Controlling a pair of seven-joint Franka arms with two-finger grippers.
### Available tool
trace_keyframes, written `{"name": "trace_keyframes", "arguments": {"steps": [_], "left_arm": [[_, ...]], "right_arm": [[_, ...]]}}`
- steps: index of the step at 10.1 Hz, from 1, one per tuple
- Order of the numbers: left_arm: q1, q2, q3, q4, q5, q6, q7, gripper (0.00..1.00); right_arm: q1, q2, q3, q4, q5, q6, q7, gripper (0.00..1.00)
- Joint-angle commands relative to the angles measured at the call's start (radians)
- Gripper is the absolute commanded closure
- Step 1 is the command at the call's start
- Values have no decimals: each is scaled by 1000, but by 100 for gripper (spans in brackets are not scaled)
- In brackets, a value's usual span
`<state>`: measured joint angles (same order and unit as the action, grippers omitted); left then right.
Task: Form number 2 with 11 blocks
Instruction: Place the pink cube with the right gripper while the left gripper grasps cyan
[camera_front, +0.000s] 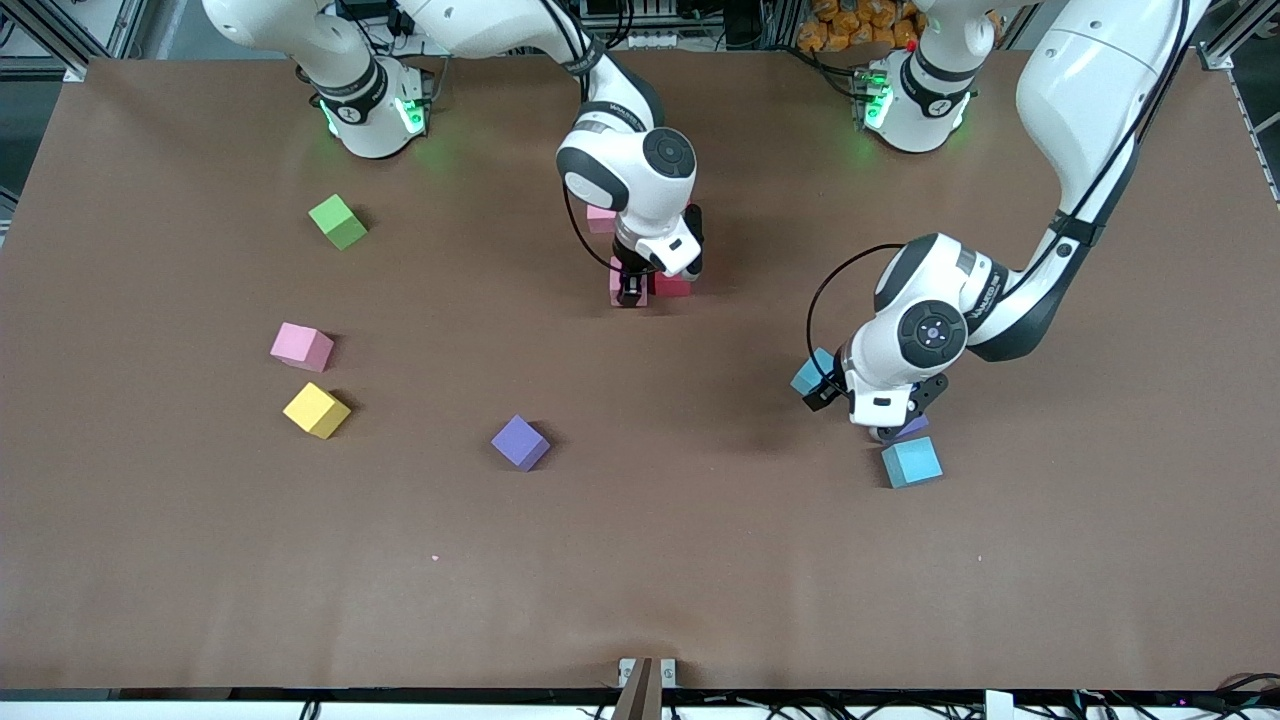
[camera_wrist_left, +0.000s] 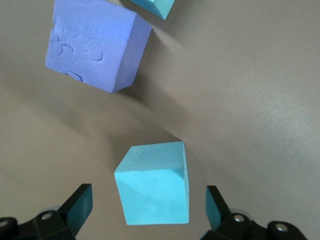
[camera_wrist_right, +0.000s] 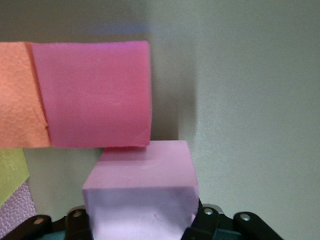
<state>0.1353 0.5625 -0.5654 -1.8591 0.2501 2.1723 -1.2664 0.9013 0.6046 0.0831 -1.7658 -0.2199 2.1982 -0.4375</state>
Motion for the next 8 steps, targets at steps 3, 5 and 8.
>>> {"name": "trace_keyframes", "arguments": {"steps": [3,5,8], "left_arm": [[0,14,-8,-25,-3,30,-45,0],[1,16,-7,-40,-3,32,-45,0],[3,45,-7,-45,12,63,-47,0]], "right_arm": [[31,21,-3,22,-19,-11,19,70],[33,21,-2,12,-18,-12,19,70],[37,21,-2,9,-15,-17,20,71]]}}
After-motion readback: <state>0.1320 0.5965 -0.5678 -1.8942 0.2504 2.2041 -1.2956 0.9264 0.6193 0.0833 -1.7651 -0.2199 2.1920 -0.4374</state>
